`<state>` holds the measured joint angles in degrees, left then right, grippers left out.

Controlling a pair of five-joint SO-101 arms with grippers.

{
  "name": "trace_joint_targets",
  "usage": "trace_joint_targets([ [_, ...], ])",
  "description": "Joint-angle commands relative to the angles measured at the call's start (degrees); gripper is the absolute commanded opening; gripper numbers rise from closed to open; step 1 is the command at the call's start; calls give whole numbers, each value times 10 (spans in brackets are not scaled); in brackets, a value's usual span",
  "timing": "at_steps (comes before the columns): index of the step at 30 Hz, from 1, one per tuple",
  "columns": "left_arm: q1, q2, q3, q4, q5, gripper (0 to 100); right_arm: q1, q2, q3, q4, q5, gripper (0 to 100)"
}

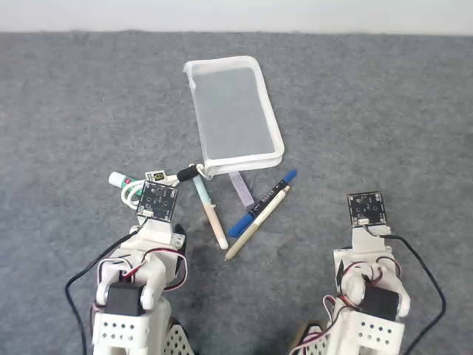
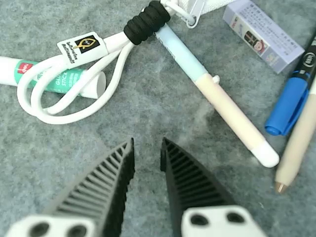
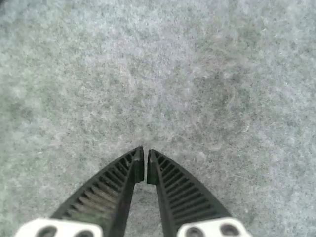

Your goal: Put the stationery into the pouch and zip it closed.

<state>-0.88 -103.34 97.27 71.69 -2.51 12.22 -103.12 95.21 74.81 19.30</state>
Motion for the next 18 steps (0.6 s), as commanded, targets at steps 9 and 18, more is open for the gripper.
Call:
trace_joint_targets([
  [9,0,-4,-7,3,-4,80,2,-9,12,3,5,7],
  [18,2,-4,-7,3,-4,80,2,-9,12,3,5,7],
])
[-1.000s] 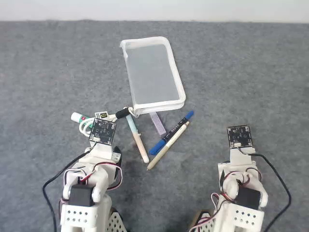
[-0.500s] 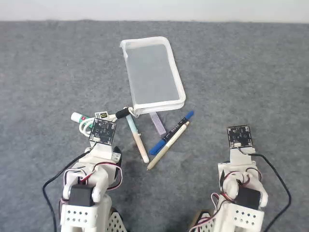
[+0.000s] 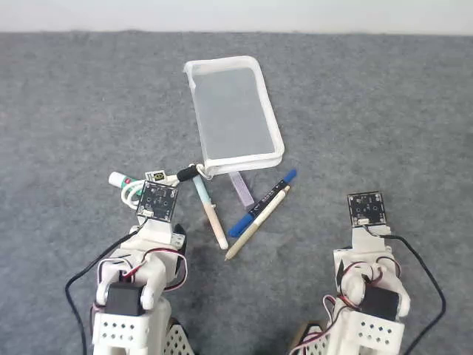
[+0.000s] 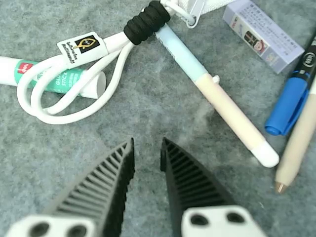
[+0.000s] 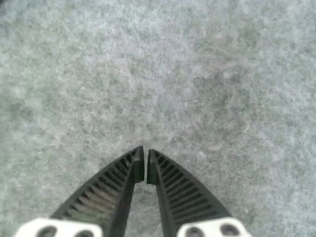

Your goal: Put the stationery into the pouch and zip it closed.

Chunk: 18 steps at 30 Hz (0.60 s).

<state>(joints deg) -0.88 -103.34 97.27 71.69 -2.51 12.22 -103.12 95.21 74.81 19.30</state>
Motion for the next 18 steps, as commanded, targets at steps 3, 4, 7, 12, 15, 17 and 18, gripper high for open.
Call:
trace_joint_targets([
  [3,-2,-4,-7,3,-4,80,2,-9,12,3,5,7],
  [4,-2,-4,-8,2,-5,81,2,-9,12,3,5,7],
  [7,-6,-4,-28,-10,-5,81,2,-9,12,3,5,7],
  [12,-106,-4,-59,-14,-5,81,1,-9,12,3,4,7],
  [15,-156,-4,-69,-30,-4,81,1,-9,12,3,4,7],
  [17,-178,-4,-79,-53,-10,82,1,-9,12,0,3,8],
  [18,-185,-4,-81,-66,-25,82,1,-9,12,-2,3,8],
])
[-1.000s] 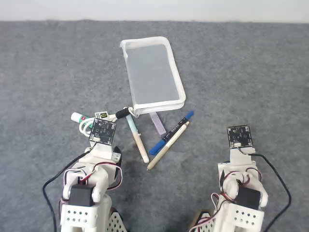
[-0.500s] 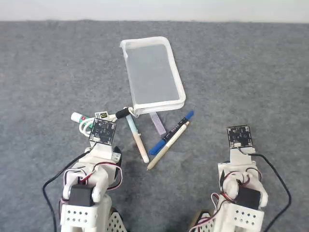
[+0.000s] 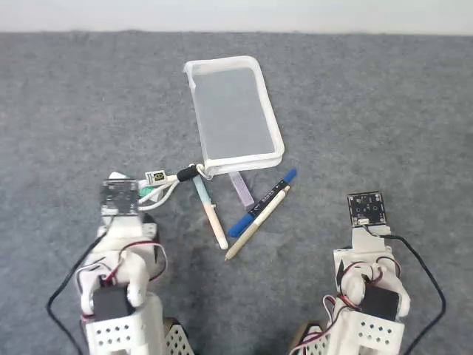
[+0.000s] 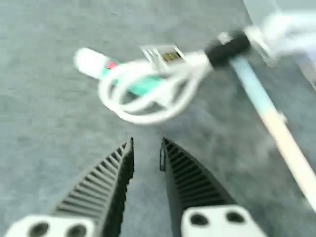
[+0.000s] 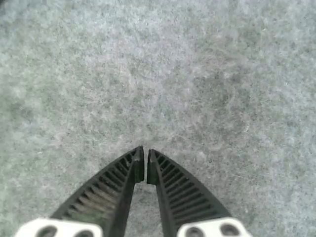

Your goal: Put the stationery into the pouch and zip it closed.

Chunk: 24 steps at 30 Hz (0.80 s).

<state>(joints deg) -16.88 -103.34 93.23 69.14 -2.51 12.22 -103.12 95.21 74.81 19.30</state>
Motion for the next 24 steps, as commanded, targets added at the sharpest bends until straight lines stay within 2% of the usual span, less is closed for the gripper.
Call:
trace_joint_targets([
  [1,-26,-4,-44,-51,-41,83,1,-9,12,-3,2,8],
  [5,-16,0,-74,-59,-72,83,1,-9,12,-2,2,7],
  [13,-15,33,-203,-7,-149,84,1,-9,12,2,1,7],
  [19,-15,257,-324,-4,-247,90,3,-9,12,-2,-59,7],
  [24,-14,442,-432,-4,-270,241,4,-9,12,-2,-63,7],
])
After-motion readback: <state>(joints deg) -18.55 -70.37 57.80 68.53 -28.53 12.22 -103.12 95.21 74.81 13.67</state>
